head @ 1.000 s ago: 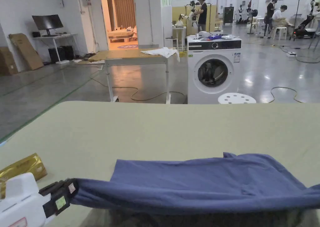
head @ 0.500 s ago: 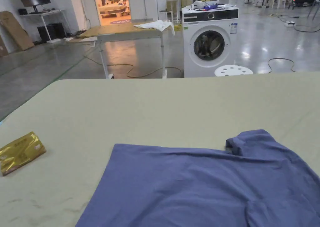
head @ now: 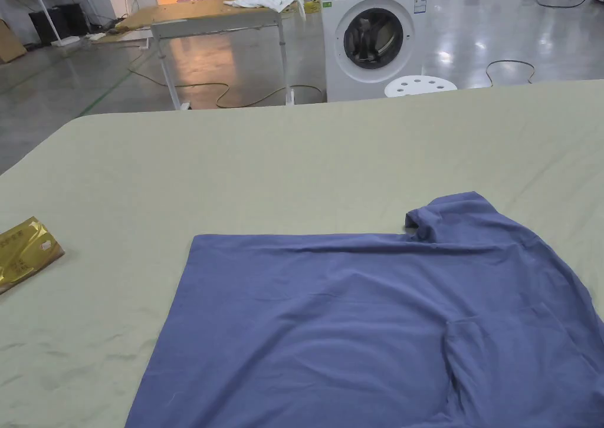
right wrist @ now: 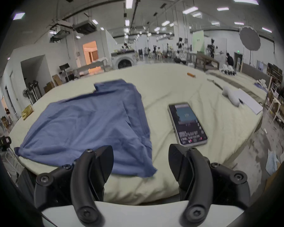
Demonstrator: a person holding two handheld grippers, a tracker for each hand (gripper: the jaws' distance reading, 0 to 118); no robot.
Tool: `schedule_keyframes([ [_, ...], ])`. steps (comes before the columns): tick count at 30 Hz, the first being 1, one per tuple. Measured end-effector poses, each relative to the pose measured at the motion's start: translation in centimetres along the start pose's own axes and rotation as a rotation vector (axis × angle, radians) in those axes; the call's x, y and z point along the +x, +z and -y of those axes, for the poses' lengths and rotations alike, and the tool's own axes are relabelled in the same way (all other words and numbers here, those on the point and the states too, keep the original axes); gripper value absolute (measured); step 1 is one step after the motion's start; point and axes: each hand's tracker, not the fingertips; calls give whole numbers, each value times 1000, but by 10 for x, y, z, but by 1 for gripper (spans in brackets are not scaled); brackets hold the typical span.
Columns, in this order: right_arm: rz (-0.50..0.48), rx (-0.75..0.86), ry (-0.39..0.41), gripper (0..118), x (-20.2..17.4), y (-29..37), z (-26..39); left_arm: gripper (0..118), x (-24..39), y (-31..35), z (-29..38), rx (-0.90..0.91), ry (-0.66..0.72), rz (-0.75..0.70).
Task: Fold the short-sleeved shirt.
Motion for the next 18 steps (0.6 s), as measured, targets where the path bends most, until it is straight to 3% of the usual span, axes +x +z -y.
schedule_keyframes([
  [3,-17,85,37,73,-18,13,-8,93,29,23,-14,134,-137,-53],
  [8,-75,143,104,72,-44,28,-19,92,58,52,-26,263,-213,-26],
  [10,-103,151,126,61,-51,31,-21,85,63,60,-28,283,-240,-3],
  [11,-109,155,136,50,-55,32,-21,78,66,63,-28,293,-245,21],
  [13,-118,163,147,21,-61,32,-21,45,68,66,-28,293,-239,30],
  [16,-149,160,137,2,-68,30,-22,16,69,67,-27,286,-219,55],
  [17,-149,162,141,0,-70,30,-22,4,69,66,-28,282,-220,64],
  [18,-142,169,152,0,-73,31,-21,0,69,66,-27,281,-220,70],
])
